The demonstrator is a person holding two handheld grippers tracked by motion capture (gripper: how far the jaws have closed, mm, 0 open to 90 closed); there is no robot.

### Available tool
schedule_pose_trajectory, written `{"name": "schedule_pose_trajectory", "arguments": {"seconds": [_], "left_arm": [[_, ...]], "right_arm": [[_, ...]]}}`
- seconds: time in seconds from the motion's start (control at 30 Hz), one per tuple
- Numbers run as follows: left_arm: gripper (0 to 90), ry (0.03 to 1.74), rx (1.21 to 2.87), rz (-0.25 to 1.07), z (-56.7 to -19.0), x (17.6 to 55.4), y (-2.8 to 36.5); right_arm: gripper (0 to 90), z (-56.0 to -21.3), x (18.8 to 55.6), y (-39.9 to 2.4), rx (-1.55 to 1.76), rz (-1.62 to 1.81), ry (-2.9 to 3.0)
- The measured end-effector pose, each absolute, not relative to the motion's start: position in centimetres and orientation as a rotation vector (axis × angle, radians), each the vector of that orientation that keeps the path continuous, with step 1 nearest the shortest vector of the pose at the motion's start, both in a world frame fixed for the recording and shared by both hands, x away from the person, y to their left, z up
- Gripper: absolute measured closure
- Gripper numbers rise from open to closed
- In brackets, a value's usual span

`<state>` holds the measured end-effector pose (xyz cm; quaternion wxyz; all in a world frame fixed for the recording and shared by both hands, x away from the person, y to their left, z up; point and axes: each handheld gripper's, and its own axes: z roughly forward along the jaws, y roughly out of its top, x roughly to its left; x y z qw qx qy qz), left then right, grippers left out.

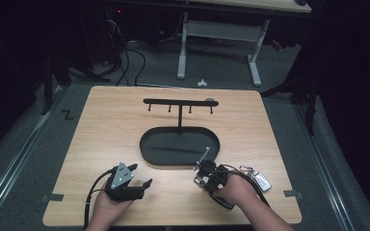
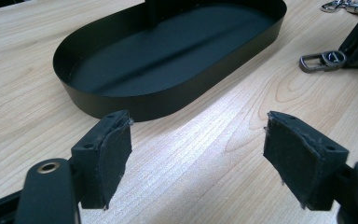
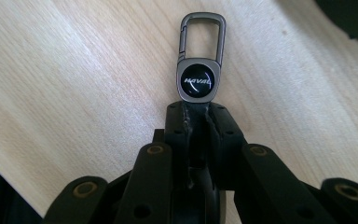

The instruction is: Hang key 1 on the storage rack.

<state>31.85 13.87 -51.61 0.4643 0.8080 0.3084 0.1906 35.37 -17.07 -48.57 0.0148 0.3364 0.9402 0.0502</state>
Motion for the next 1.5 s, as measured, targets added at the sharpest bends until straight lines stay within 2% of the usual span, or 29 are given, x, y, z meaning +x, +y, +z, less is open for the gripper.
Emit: {"name": "schedule_pose_trajectory", "arguments": {"seconds": [0.77,1.5], "left_arm": [[23.7,0.751,1.987,0.465,-51.7,31.8,13.7],[23.4,0.753,1.965,0.462,-51.6,31.7,14.0]], "right_arm": [[80.6,-41.5,34.6,-21.4,1.155,0.312,2.777],[80.6,-39.5,35.1,-21.8,1.165,0.308,2.738]]}}
